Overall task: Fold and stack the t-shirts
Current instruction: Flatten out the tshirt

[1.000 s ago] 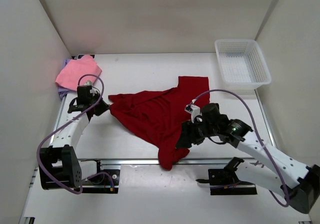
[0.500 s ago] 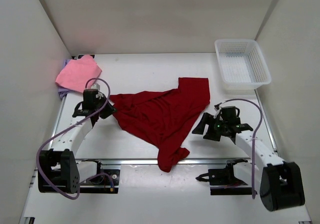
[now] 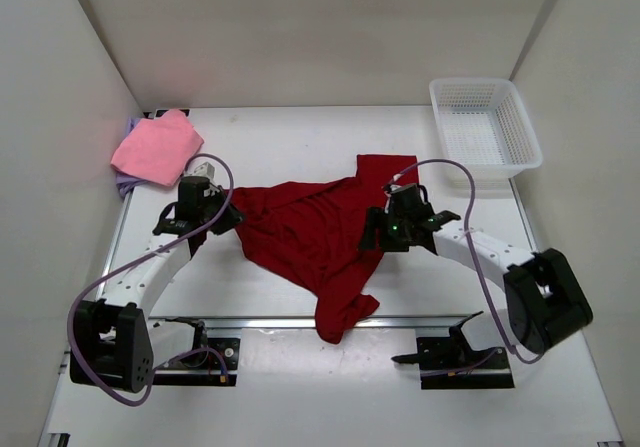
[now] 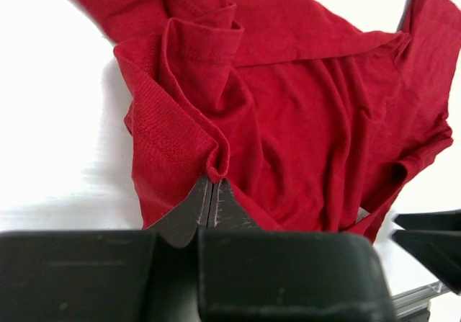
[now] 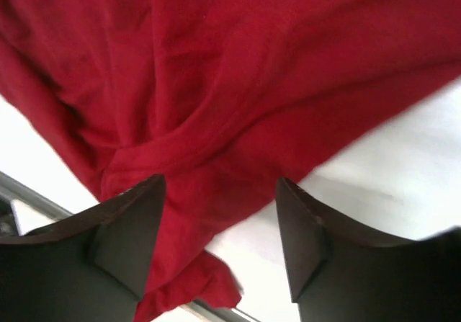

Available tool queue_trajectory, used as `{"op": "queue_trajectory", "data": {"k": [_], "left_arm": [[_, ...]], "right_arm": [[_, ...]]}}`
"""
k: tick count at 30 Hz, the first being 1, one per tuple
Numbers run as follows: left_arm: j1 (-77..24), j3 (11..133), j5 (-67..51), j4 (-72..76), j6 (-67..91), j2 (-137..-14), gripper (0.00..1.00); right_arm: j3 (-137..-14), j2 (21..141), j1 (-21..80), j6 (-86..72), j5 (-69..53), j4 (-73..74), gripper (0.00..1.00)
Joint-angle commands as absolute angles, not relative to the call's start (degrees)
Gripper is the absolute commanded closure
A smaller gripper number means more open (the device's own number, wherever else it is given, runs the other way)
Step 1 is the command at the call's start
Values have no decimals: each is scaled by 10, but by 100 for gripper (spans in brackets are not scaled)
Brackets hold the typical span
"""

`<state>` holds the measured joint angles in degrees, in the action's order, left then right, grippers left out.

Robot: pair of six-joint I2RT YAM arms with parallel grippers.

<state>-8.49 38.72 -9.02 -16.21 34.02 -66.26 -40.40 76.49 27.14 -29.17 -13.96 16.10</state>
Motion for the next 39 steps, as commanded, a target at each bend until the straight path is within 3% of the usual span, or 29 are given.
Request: {"op": "queue_trajectory", "data": {"k": [1,6,13,18,22,26,28,32,36,39], "left_arm": [[-94,382,-93,-135,353,-648,100],[-105,380,-92,-128,359,-656,100],[-111,376,-99,-110,376,-667,100],[-78,369,-122,-66,408,-691,100],[-62,379,-120,-50,429,-706,100],[-18,416,-127,-55,443,-708,100],[31,426,-137,-57,452,-708,100],[69,454,-139,-69,450,-703,100],[111,473,-137,-90,434,-689,100],[116,493,-125,-112,418,-676,100]], "right_arm": [[-446,814,292,-274,-106,166,36],[-492,871,308,-265,-75,175,34],[-540,919,303,-251,-67,194,43],[-578,968,273,-228,-92,192,84],[-671,1001,259,-208,-100,192,100],[-807,1025,241,-194,-169,242,100],[-817,1003,232,-192,-194,259,100],[-710,879,206,-194,-202,259,100],[-542,732,84,-216,-242,217,100],[-506,690,5,-202,-298,216,100]]}}
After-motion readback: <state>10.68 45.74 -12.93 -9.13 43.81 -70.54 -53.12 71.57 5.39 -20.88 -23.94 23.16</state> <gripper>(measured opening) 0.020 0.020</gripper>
